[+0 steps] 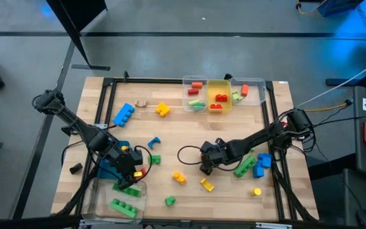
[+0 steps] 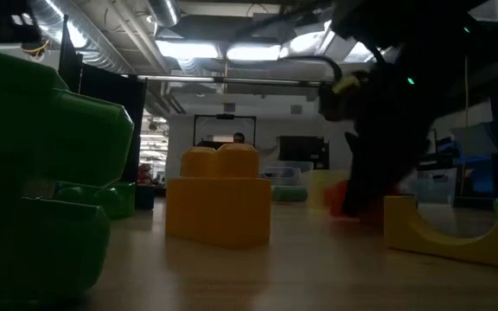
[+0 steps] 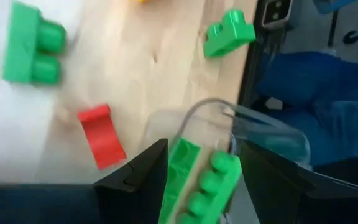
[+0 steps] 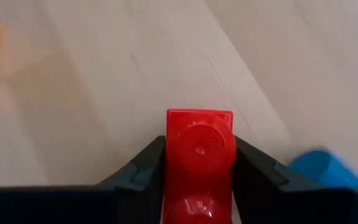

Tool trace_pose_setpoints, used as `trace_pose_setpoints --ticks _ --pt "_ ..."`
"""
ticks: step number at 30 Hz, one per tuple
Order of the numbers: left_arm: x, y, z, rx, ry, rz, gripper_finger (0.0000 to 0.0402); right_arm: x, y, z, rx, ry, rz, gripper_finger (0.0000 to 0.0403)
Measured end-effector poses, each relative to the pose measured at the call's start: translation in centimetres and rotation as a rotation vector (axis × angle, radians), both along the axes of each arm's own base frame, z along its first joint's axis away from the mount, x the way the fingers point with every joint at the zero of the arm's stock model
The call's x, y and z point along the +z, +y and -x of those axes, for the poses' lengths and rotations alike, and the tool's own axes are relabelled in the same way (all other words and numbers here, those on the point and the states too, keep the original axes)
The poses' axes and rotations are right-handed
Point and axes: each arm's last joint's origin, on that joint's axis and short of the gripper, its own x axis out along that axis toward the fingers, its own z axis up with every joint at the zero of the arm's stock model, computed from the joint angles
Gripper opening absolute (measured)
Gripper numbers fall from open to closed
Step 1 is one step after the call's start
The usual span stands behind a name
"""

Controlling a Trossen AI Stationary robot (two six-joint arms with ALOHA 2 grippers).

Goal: Sort blocks by size
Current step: Put the red 2 stud game piece into the yellow bin

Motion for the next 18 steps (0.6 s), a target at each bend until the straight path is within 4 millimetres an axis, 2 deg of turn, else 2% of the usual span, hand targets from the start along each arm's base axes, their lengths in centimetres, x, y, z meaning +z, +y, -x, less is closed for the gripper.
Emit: trace_pose_setpoints --ticks 4,8,14,18 --pt "0.1 0.3 -0.5 0.022 -0.049 -0.031 0.0184 2.6 -0.4 -1.3 0.097 -0.003 0.051 0.0139" --pt "0.4 0.8 -1.1 0.034 -0.113 -0.059 0.0184 6.0 -1.8 -2.6 0.153 0.035 0.140 0.0139" --pt "0.5 2.0 -1.9 0.133 -0.169 -0.142 0.0184 10.9 -5.5 -3.5 0.145 0.146 0.327 0.0139" --pt "0.5 3.0 -2.4 0.142 -0.204 -0.226 0.0184 13.0 -8.6 -3.5 0.125 0.216 0.404 0.0141"
